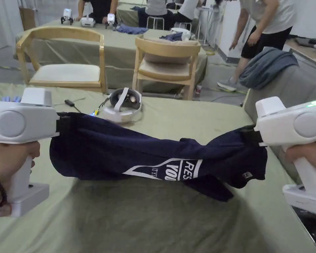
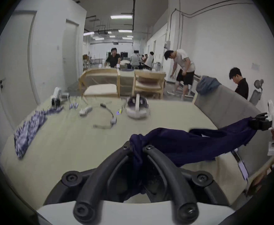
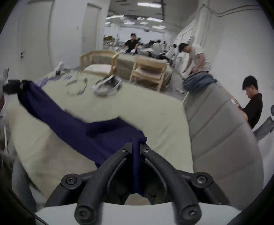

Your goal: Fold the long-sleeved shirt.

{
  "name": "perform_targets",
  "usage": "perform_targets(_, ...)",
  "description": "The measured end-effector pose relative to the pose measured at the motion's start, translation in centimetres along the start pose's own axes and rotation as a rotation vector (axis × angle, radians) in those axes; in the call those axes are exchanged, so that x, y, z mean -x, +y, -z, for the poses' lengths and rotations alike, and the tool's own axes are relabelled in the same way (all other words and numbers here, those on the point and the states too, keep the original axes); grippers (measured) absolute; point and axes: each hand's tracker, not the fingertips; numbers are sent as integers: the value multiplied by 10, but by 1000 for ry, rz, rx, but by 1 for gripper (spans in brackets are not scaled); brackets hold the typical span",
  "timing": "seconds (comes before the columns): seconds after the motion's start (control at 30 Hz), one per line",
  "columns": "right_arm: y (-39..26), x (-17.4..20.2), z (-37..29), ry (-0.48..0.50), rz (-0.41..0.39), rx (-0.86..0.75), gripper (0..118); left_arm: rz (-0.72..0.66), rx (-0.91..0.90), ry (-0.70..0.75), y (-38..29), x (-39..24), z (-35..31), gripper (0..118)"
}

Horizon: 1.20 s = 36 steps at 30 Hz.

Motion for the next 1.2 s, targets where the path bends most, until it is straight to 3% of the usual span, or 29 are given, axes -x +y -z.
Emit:
perform_targets(0.13,-104,40,-4,61,-47,144,6,45,158,21,-100,11,-27,12)
perform_targets(0.27,-194,80,12,240,-48,399,6,65,412,24,-186,19,-29,12)
perform_targets(0.37,-241,104,21,314,-111,565,6,59,553,13,-219,23,-32,12)
perform_targets(0.5,-263,115,27,375,-116,672,6,108,644,3,-229,16,-38,12)
perform_targets(0.8,-271,121,34,425,-163,727,6,141,678,-28,-227,18,-34,12)
perform_targets(0.83,-270,120,36,425,-161,735,6,111,662,-34,-227,20,-32,14)
perform_targets(0.87,-269,119,37,422,-156,730,7,97,638,-35,-226,23,-31,25)
perform_targets(0.9,-266,117,38,379,-131,683,20,89,621,-38,-225,25,-29,58)
perform_targets(0.93,-263,113,38,361,-112,646,46,83,607,-41,-223,26,-29,91)
perform_targets(0.97,-259,110,37,348,-100,623,80,71,569,-49,-218,26,-32,111)
perform_targets(1.0,-250,105,33,332,-69,588,109,61,495,-65,-206,27,-40,106)
perform_targets(1.03,-239,97,29,333,-38,540,112,37,460,-94,-195,26,-42,101)
perform_targets(1.13,-198,70,37,289,96,416,99,12,402,-97,-203,23,-34,101)
perform_targets(1.17,-183,62,42,270,119,383,83,15,369,-105,-181,35,-26,97)
perform_targets(1.2,-167,53,48,247,138,342,38,21,331,-112,-176,36,-19,75)
